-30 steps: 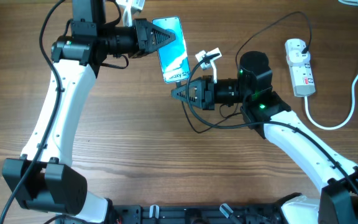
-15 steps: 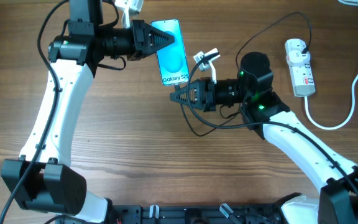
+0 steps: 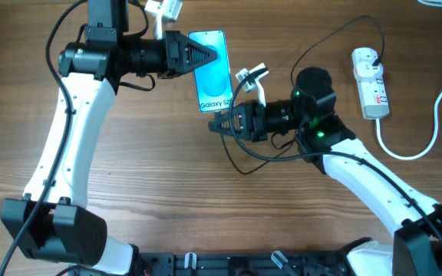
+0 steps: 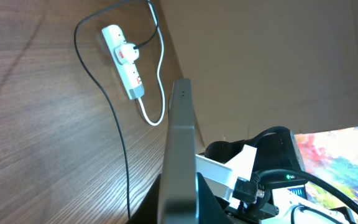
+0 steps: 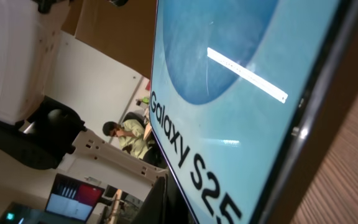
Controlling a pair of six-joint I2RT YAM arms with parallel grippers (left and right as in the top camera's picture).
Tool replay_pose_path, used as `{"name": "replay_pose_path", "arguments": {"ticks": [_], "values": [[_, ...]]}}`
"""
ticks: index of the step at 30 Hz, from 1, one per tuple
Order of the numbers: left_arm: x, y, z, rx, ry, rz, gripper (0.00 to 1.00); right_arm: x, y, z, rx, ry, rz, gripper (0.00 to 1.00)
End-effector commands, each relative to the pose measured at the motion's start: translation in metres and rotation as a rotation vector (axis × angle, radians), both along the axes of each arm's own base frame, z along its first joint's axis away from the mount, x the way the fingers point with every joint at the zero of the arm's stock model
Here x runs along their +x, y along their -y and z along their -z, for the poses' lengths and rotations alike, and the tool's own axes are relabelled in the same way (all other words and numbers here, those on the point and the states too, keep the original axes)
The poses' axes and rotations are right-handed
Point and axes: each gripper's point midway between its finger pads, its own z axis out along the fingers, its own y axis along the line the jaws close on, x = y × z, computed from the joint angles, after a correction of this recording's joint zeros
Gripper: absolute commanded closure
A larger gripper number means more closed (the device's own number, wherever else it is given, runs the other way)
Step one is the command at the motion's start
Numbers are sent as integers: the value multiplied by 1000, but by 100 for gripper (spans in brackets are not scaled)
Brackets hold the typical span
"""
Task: Plug charger to phone and switch on socket
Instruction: 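Push the USB-C plug into the phone's bottom port with the right gripper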
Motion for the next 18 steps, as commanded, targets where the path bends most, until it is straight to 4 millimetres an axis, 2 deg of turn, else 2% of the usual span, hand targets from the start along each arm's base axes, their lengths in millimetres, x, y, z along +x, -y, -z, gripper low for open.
{"name": "replay_pose_path", "arguments": {"ticks": [1,8,13,18], "values": [[-29,18,11,11,1,108,96,40,6,-30,42,124,191,95],[-33,22,12,12,2,123,96,44,7,-30,42,120,210,95],[-26,20,17,52,19,95,96,37,7,-29,41,95,172,93],[-10,17,7,25,54,51,96,30,6,-21,19,47,132,76]]}}
